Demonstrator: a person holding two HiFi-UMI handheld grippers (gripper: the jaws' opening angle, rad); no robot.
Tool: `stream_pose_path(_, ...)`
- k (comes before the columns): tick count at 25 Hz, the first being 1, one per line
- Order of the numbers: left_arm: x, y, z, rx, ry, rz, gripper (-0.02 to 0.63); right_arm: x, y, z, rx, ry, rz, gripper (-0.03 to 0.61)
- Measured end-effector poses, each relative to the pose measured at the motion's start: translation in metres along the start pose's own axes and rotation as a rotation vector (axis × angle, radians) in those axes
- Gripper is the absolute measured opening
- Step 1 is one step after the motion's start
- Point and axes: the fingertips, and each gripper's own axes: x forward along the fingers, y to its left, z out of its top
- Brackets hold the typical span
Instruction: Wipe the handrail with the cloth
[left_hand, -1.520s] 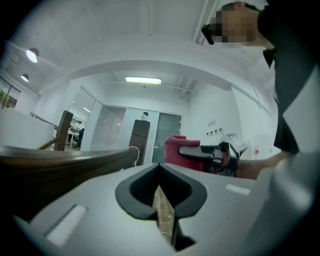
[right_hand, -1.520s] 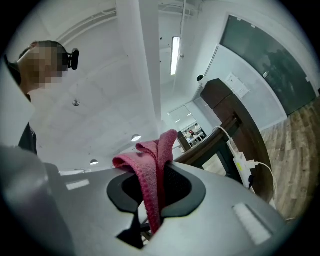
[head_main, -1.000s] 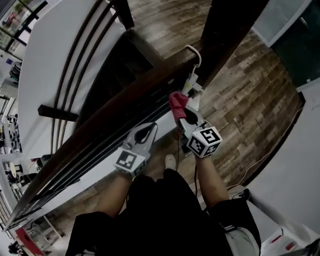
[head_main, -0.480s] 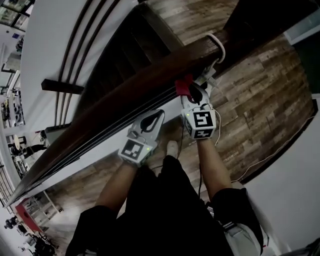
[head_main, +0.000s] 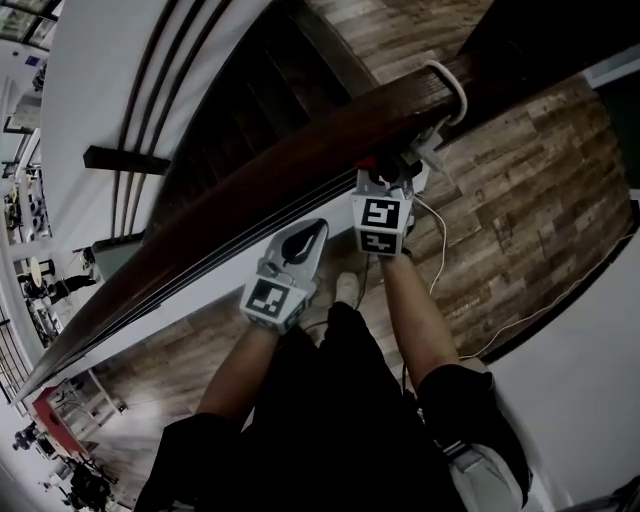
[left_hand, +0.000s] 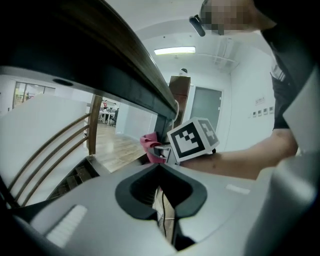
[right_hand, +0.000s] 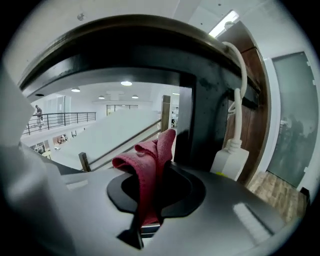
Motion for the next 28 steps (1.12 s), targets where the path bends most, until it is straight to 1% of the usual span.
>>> stream_pose_path(2, -0.003, 0.004, -0.004, -0.001, -0.008, 0.021, 0.000, 0.002, -0.001, -0.005, 0.032, 0.015, 0.013, 0.051)
stream_pose_path(4, -0.006, 0.009, -0.007, -0.004, -0.002, 0.052, 0.000, 0.003, -0.001, -0.005, 0.090, 0.025, 0.031, 0.051)
stream_pose_path(6, -0.010, 0.013, -0.011, -0.021, 0.001, 0.071, 0.000, 0.004, -0.001, -0.003, 0.108, 0.042, 0.039, 0.051)
stream_pose_path(8, -0.013, 0.015, -0.015, -0.048, -0.013, 0.076, 0.000, 0.006, 0.000, -0.004, 0.085, 0.056, 0.039, 0.051)
stream_pose_path(11, -0.015, 0.018, -0.018, -0.060, -0.019, 0.089, 0.000, 0.007, 0.003, -0.006, 0.051, 0.072, 0.044, 0.051)
stream_pose_path(14, -0.019, 0.021, -0.021, -0.064, -0.025, 0.103, 0.000, 0.006, 0.009, -0.010, 0.045, 0.084, 0.067, 0.051)
stream_pose_path(19, -0.034, 0.035, -0.022, -0.097, -0.050, 0.147, 0.000, 0.004, 0.025, -0.010, 0.031, 0.094, 0.096, 0.051)
stream_pose_path(21, -0.041, 0.041, -0.026, -0.110, -0.050, 0.168, 0.000, 0.002, 0.037, -0.011, -0.015, 0.107, 0.118, 0.051)
stream_pose_path(24, -0.048, 0.042, -0.035, -0.135, -0.034, 0.192, 0.000, -0.004, 0.060, -0.016, -0.114, 0.112, 0.157, 0.052)
stream_pose_path(28, -0.061, 0.049, -0.038, -0.163, -0.050, 0.229, 0.000, -0.011, 0.083, -0.020, -0.135, 0.114, 0.201, 0.052)
